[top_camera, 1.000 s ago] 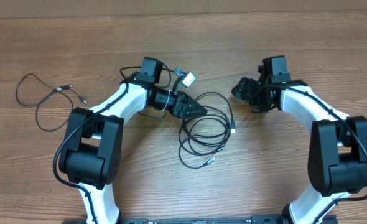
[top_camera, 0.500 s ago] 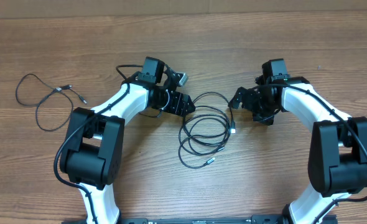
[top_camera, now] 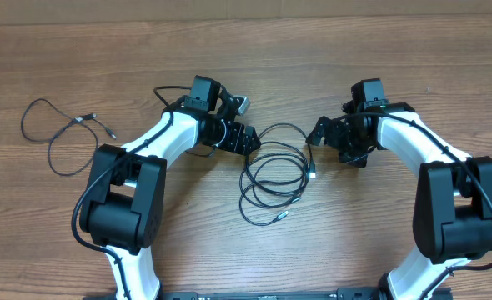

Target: Untangle cables

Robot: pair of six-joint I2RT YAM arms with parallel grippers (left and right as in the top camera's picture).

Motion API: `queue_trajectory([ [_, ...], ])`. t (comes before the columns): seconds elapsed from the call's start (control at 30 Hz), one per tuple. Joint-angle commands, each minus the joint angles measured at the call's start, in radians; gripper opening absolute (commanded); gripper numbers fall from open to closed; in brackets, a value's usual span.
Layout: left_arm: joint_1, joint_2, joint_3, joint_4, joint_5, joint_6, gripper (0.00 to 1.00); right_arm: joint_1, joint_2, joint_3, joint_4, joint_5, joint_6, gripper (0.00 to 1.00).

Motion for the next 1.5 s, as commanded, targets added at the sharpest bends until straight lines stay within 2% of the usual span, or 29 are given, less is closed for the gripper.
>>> queue_trajectory([
  [0.0,-0.007,-0.029,0.018,0.004,-0.009,-0.003,0.82,0.000,0.001,0.006,0.004,0.014,-0.004,1.00],
  [0.2,-0.008,-0.066,0.020,-0.003,-0.010,-0.002,1.00,0.000,0.001,0.006,0.004,0.014,-0.004,1.00],
  [0.4,-0.015,-0.137,0.020,-0.088,-0.062,-0.016,0.99,0.000,0.001,0.006,0.004,0.014,-0.004,1.00],
  [0.57,-0.070,-0.144,0.019,-0.123,-0.092,-0.088,0.99,0.000,0.001,0.006,0.004,0.014,-0.004,1.00],
  [0.67,-0.147,-0.144,0.019,-0.129,-0.249,-0.150,1.00,0.000,0.001,0.006,0.004,0.014,-0.004,1.00],
  [0.7,-0.209,-0.143,0.019,-0.132,-0.389,-0.202,1.00,0.000,0.001,0.006,0.004,0.014,-0.004,1.00],
  [0.87,-0.313,-0.141,0.019,-0.132,-0.530,-0.216,1.00,0.000,0.001,0.006,0.004,0.014,-0.004,1.00],
  [1.03,-0.349,-0.138,0.017,-0.142,-0.530,-0.216,1.00,0.000,0.001,0.006,0.004,0.014,-0.004,1.00],
  [1.47,-0.344,-0.133,0.017,-0.142,-0.539,-0.216,1.00,0.000,0.001,0.006,0.004,0.014,-0.004,1.00],
])
